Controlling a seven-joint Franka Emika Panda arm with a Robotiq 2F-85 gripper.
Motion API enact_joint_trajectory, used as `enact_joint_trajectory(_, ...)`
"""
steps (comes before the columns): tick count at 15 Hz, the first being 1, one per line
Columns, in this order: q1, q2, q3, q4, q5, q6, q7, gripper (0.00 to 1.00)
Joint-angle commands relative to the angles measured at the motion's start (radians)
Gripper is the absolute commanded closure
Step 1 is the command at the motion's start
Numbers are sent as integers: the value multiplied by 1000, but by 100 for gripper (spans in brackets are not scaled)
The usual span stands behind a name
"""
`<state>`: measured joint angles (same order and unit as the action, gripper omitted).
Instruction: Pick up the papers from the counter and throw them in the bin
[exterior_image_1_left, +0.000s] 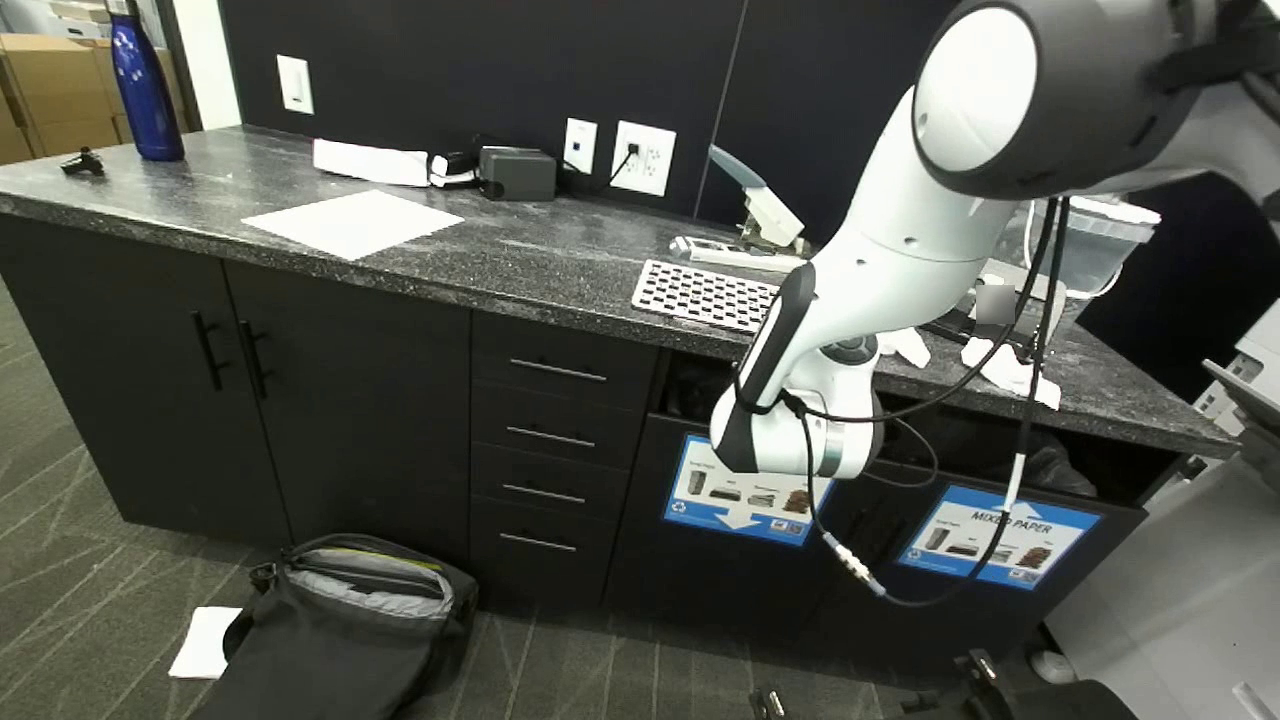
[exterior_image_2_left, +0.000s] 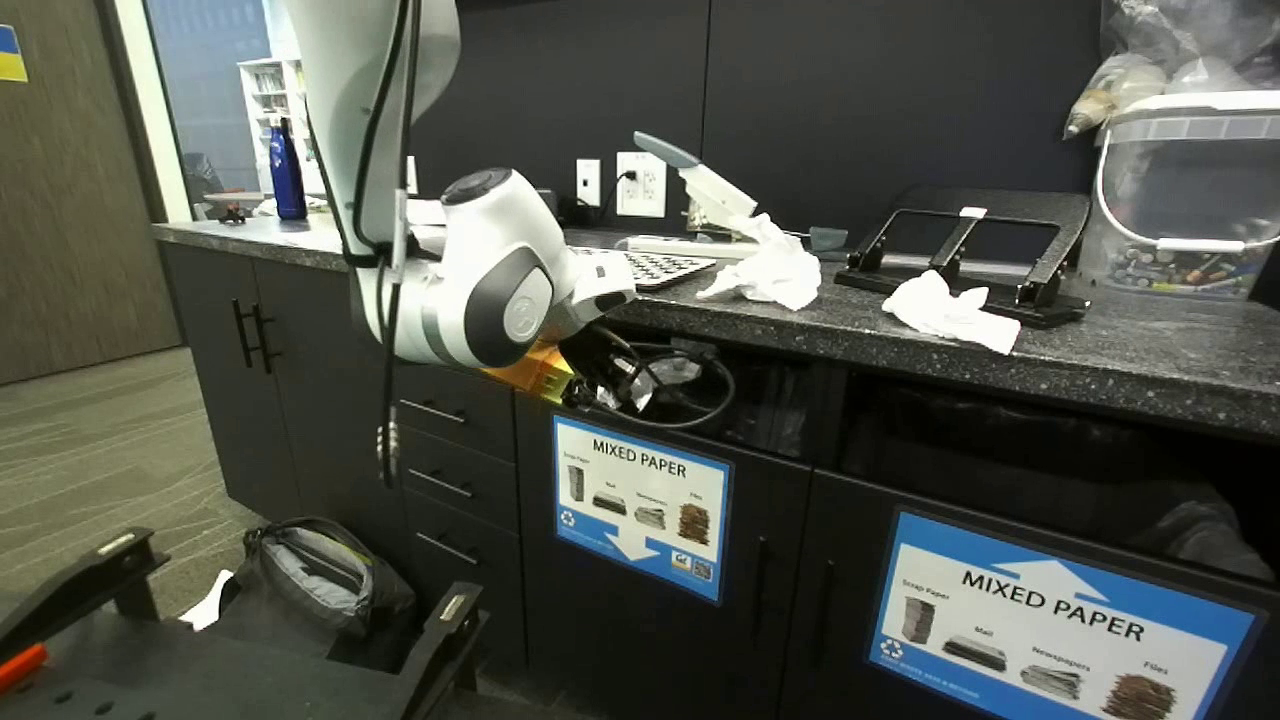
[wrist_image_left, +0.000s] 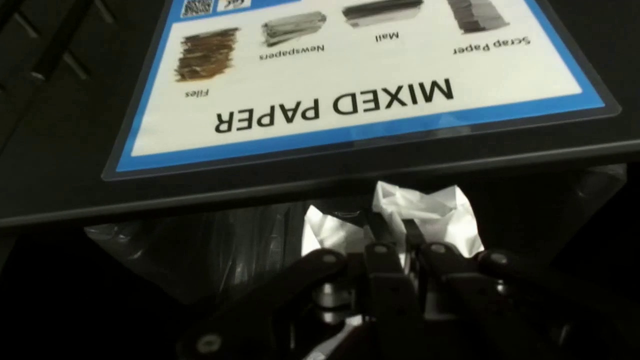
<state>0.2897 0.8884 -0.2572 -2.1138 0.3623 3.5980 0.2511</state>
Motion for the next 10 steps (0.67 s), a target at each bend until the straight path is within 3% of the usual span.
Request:
enact_joint_trajectory(1,-5,95,-8,139,70,64,-61,92)
enact_joint_trajectory(3,-3,120,-18,185,96,68,-84,92)
enact_joint_trajectory(4,-5,126,-19,201,112,55,-90,67)
enact_joint_trajectory(6,0,127,-30,213,125,27,-118,63)
enact_joint_trajectory(10,-23,61,-9,169,88,-62,-140,34)
